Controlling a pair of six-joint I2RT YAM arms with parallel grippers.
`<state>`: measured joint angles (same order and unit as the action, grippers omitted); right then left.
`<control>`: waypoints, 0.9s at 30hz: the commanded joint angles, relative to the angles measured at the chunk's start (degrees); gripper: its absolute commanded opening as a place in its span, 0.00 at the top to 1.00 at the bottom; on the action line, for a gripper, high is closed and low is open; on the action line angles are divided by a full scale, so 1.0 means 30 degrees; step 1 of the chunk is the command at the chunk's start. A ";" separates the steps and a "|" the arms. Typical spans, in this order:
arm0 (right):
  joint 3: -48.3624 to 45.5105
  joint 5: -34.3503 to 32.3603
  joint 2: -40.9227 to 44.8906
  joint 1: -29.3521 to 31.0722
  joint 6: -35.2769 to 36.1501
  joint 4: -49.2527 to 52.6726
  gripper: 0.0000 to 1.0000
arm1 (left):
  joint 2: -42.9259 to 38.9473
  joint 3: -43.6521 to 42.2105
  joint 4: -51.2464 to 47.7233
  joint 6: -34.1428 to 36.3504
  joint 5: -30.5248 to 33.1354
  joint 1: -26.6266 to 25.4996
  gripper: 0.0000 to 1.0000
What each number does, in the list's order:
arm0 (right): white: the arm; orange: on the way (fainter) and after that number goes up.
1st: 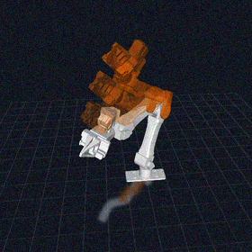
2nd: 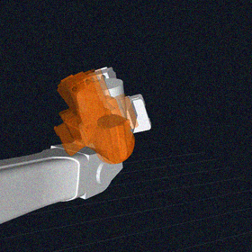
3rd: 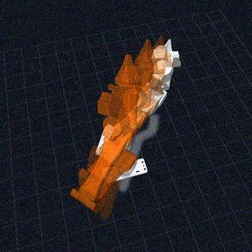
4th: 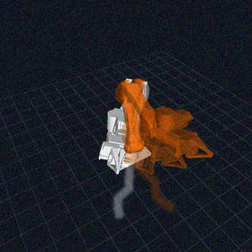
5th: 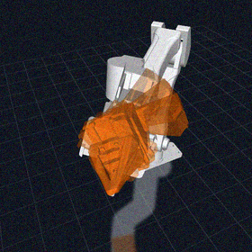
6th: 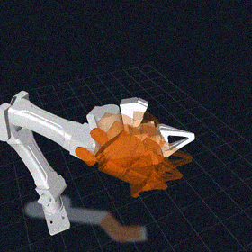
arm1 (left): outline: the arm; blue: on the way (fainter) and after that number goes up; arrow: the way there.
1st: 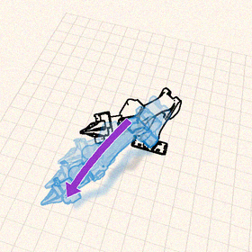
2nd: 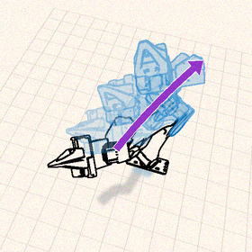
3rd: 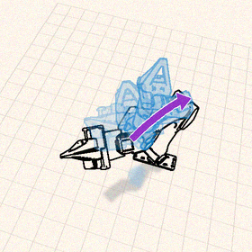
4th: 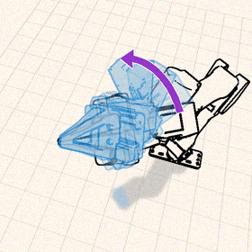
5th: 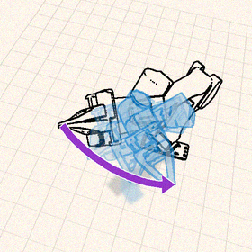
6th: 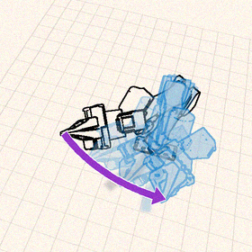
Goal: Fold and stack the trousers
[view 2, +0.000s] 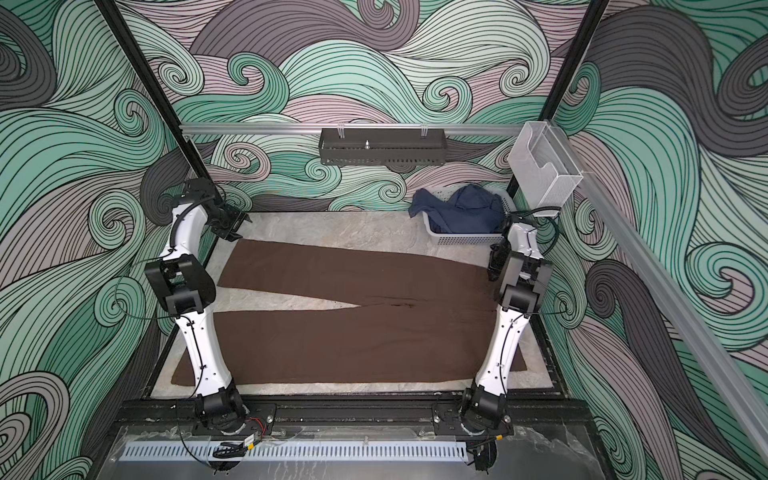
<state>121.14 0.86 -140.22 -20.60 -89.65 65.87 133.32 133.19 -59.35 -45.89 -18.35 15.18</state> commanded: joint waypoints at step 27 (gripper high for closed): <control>-1.0983 0.1062 0.9387 0.1532 0.1192 -0.2519 1.00 | 0.4812 0.2030 0.5800 -0.5850 -0.1889 -0.0021 0.34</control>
<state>90.85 3.40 -114.50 -16.40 -85.91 59.40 145.10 135.61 -45.41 -59.72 -22.98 15.18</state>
